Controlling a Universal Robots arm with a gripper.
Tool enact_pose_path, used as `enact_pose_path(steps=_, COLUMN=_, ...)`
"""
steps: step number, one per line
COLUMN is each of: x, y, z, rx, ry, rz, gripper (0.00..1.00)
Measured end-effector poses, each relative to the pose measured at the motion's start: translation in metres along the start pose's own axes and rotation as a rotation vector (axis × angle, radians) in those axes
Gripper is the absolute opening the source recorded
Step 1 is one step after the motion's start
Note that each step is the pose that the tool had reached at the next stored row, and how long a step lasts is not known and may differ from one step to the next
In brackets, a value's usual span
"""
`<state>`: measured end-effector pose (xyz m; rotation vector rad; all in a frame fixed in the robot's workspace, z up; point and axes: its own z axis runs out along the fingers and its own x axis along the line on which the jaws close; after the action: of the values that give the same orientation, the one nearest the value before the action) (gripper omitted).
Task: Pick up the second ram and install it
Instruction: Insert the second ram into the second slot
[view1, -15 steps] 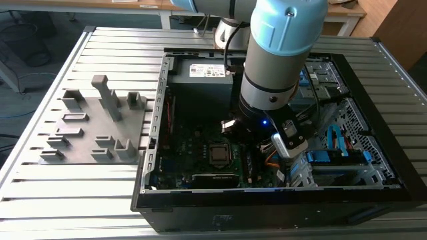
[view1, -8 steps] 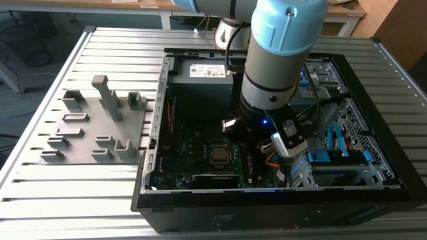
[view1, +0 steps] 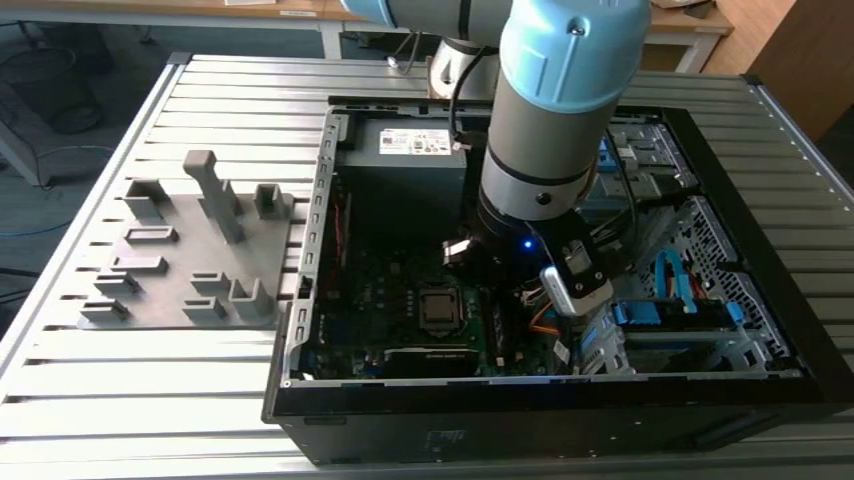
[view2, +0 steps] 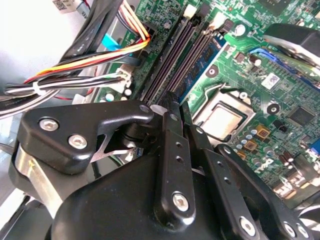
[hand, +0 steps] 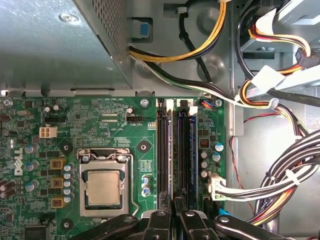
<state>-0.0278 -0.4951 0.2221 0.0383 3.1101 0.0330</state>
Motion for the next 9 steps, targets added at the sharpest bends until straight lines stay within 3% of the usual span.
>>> enact_pose_path(steps=9, x=0.0002, y=0.0037, z=0.0033, rx=0.004, ry=-0.0002, rz=0.0, gripper=0.14)
